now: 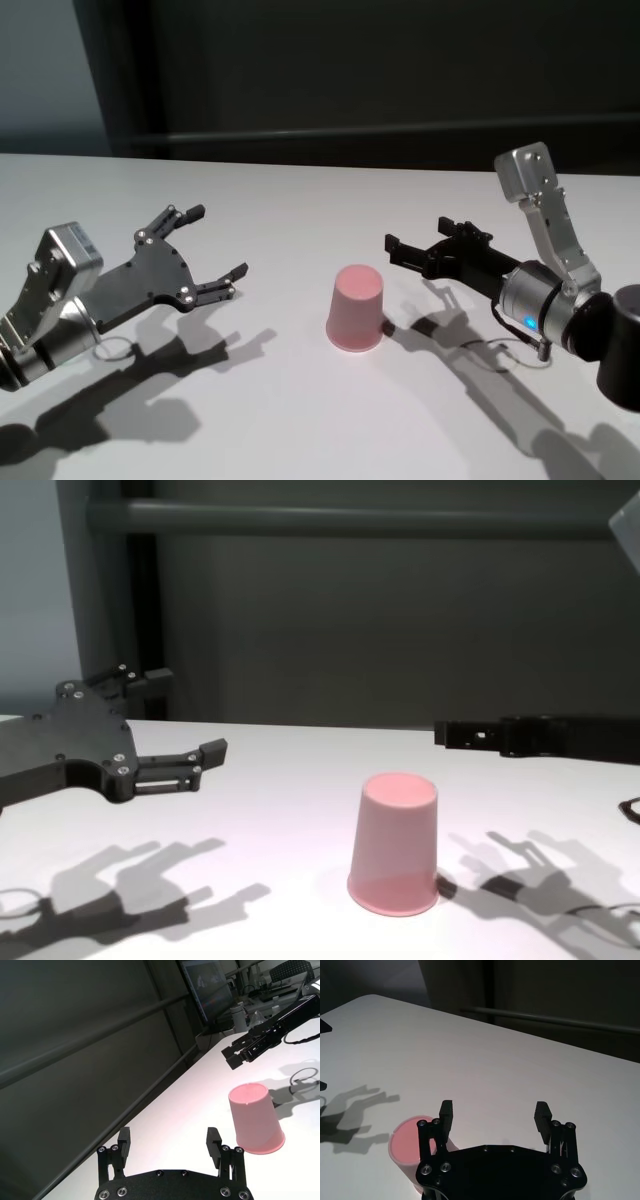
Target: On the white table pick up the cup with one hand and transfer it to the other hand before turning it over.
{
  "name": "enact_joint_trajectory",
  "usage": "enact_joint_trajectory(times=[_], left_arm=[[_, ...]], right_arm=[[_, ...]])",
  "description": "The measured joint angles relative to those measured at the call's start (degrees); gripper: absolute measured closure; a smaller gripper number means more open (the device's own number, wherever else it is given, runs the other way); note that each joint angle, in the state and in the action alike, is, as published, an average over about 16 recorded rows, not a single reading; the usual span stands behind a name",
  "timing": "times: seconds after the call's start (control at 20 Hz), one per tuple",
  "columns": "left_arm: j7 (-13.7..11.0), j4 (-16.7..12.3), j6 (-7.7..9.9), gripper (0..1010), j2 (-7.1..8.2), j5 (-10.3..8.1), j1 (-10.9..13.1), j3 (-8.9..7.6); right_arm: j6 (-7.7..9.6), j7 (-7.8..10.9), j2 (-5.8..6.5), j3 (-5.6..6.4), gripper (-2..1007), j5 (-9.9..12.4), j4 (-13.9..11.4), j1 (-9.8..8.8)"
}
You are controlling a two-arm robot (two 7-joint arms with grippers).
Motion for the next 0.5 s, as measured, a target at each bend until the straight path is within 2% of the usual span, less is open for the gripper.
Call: enact_joint_trajectory(times=[0.5], left_arm=[[0.00, 0.00, 0.00, 9, 0.00, 0.00, 0.00, 0.00]], right_arm=[[-5.55, -1.61, -0.82, 2.95, 5, -1.60, 0.04, -5.04]])
